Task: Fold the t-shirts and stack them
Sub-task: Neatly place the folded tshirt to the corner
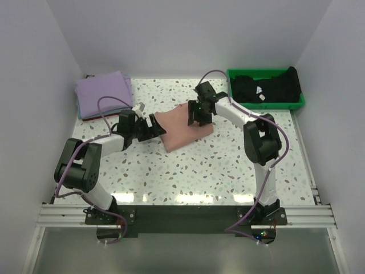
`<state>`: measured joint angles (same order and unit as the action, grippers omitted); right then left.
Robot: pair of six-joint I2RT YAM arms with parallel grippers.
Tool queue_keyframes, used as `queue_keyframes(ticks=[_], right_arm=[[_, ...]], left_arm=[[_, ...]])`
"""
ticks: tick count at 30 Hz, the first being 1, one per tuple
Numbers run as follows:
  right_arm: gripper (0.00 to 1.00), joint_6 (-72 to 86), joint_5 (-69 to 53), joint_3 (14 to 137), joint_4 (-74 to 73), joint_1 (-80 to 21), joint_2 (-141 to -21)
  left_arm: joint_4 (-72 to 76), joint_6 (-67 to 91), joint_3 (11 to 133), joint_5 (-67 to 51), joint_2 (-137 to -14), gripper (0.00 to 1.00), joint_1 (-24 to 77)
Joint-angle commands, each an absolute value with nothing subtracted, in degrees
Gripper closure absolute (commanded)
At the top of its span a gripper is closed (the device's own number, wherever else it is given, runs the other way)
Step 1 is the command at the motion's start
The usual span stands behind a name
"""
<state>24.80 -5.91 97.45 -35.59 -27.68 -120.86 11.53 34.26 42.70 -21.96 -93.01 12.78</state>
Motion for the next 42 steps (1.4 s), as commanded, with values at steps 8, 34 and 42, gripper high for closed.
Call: queue_keyframes(ticks=[8, 34, 42], right_arm=[[0.38, 24.70, -6.86, 95.71, -34.10, -27.60, -121.11], [0.38, 25.49, -8.35, 98.79, -34.80, -27.60, -122.87], [0.38, 25.93, -9.32, 97.82, -34.37, -27.60, -123.57]], left_arm=[[30.59, 37.00, 38.23, -21.63, -97.11, 0.10, 12.83], [26.46, 42.71, 43.33, -13.27, -110.21, 0.12, 18.45], [20.31, 44.30, 46.66, -10.11, -112.67, 0.50, 20.04]])
